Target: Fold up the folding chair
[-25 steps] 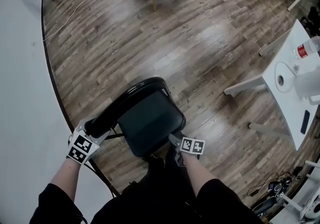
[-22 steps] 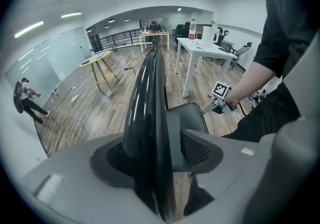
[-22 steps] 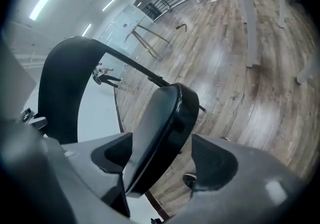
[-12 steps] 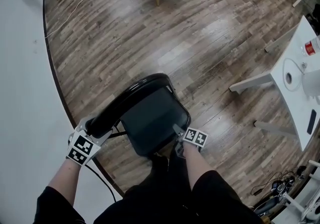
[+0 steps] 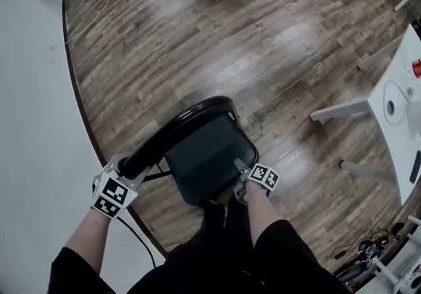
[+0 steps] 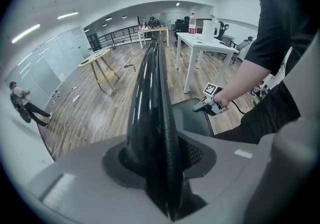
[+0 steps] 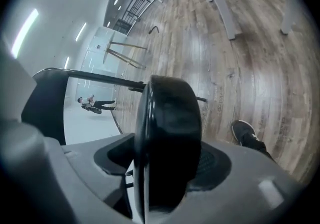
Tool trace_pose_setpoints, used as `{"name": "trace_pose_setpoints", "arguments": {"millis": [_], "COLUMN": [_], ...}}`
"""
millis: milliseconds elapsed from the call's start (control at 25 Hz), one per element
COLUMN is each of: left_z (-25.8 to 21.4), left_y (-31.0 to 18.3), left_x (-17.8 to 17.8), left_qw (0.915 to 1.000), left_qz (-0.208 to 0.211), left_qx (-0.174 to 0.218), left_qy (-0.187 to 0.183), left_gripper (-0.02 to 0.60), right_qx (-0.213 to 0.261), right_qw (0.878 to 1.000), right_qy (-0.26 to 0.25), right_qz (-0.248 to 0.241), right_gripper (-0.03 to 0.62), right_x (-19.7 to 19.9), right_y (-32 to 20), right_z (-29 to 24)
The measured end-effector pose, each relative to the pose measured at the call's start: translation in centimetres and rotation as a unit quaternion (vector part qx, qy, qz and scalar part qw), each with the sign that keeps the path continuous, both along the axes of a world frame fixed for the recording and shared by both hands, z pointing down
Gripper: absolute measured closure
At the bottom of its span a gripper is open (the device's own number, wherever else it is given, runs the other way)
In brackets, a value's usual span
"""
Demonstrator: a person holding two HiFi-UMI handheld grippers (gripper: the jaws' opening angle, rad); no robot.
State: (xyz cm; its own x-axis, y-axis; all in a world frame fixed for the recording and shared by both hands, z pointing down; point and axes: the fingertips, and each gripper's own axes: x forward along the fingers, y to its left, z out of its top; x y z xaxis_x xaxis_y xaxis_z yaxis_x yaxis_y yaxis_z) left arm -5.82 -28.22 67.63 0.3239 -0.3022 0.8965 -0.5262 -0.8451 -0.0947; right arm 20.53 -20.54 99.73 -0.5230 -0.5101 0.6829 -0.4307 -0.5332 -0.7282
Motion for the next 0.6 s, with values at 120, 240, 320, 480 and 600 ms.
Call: {"name": "trace_pose_setpoints", "arguments": {"millis": [120,240,320,480,600], "left_z": [-0.1,-0.1,-0.1,-0.1,-0.1], "left_y": [-0.1,-0.1,0.0,0.5,1.1], "left_x": [0.1,0.0,-0.1,0.1,0.5], "left_qw": [1.0,1.0,1.0,0.9998,0.9997], "left_qz": [0.001,-0.001,-0.002,0.0,0.006], "left_qx": [0.001,-0.005,-0.01,-0.021,-0.022], "left_qy": [-0.003,-0.002,-0.002,0.0,0.0], "left_gripper": [0.437,0.443,0.448,0.467,0.477], "right_qx": [-0.005,-0.006,-0.008,-0.008,-0.006], "right_qw": [1.0,1.0,1.0,1.0,1.0], "right_qy": [-0.001,-0.01,-0.017,-0.024,-0.019], "right_qz": [0.002,0.003,0.003,0.0,0.0], "right_gripper": [0.296,0.303,0.309,0.321,0.327], "right_x": [0.1,0.1,0.0,0.0,0.2], "right_y": [0.0,0.1,0.1,0.2,0.3], "right_z": [0.0,-0.1,-0.1,-0.2,-0.4]}}
